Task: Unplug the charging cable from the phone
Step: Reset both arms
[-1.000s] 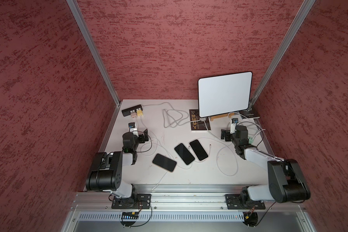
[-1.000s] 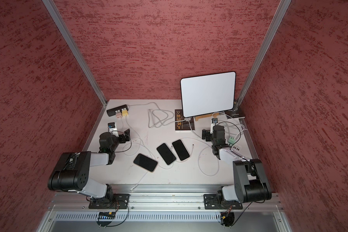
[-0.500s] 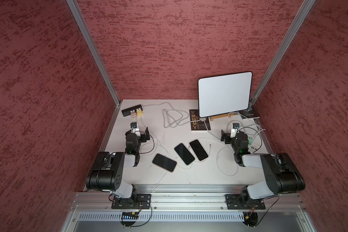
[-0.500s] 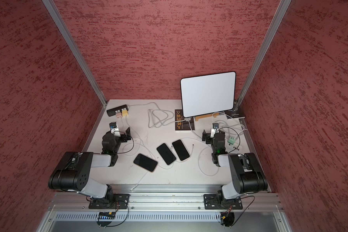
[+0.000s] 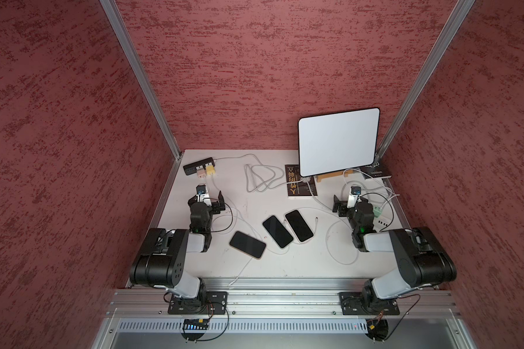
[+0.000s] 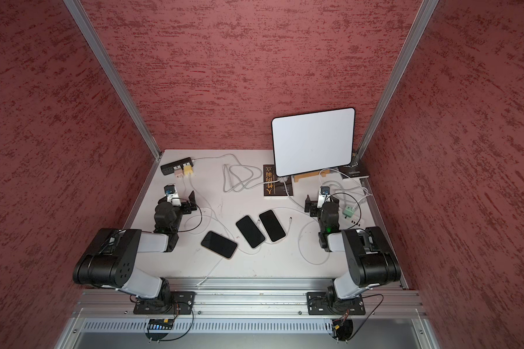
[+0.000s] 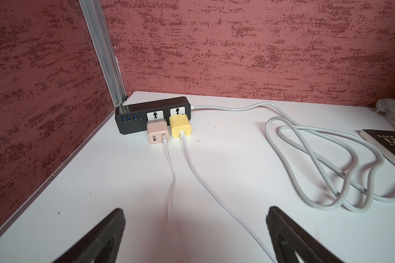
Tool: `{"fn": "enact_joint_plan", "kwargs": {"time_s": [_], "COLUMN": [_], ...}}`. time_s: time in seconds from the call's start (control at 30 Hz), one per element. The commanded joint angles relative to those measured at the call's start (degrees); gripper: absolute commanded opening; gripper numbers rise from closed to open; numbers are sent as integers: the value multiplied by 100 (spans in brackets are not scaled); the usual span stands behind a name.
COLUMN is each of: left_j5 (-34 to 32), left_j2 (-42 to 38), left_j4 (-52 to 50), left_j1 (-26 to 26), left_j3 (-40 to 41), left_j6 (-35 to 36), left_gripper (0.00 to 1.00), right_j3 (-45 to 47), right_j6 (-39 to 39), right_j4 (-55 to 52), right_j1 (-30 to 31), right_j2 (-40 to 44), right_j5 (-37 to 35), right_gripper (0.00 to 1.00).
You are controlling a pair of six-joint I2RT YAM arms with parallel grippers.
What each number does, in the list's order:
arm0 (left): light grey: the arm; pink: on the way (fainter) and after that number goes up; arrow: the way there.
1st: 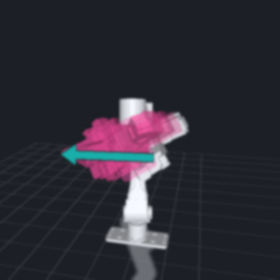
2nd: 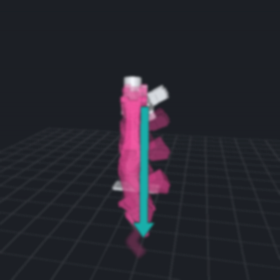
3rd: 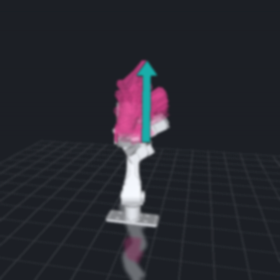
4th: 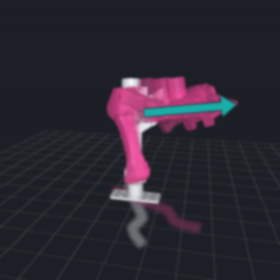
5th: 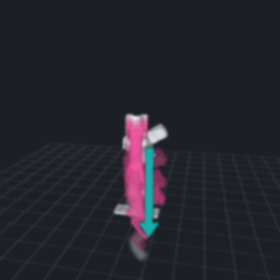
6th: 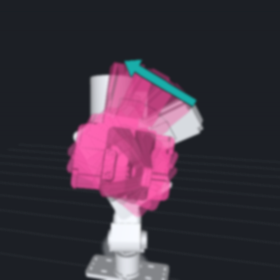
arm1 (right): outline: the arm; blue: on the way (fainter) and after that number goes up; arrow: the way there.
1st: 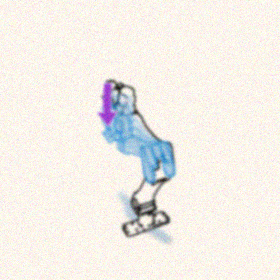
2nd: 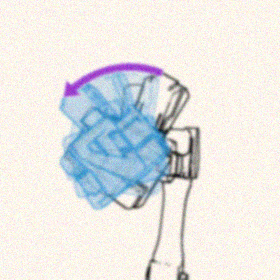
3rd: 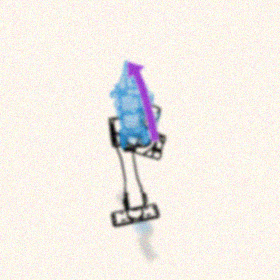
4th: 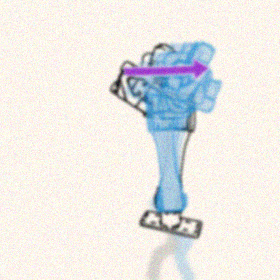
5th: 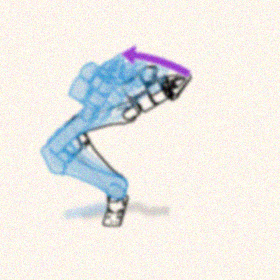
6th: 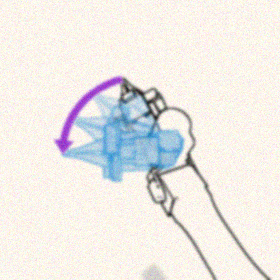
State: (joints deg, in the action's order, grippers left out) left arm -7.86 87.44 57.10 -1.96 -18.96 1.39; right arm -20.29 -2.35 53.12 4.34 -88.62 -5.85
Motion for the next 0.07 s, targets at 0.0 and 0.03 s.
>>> {"fn": "enact_joint_plan", "kwargs": {"time_s": [0.0, 0.03], "left_j5": [-55, -58], "left_j2": [45, 46], "left_j4": [161, 154], "left_j1": [-42, -39], "left_j3": [52, 51], "left_j6": [72, 72], "left_gripper": [100, 100], "right_j3": [-62, -43], "right_j6": [24, 25], "right_j4": [178, 209], "right_j1": [-51, -53], "right_j2": [2, 0], "right_j5": [-127, -139], "right_gripper": [99, 99]}}
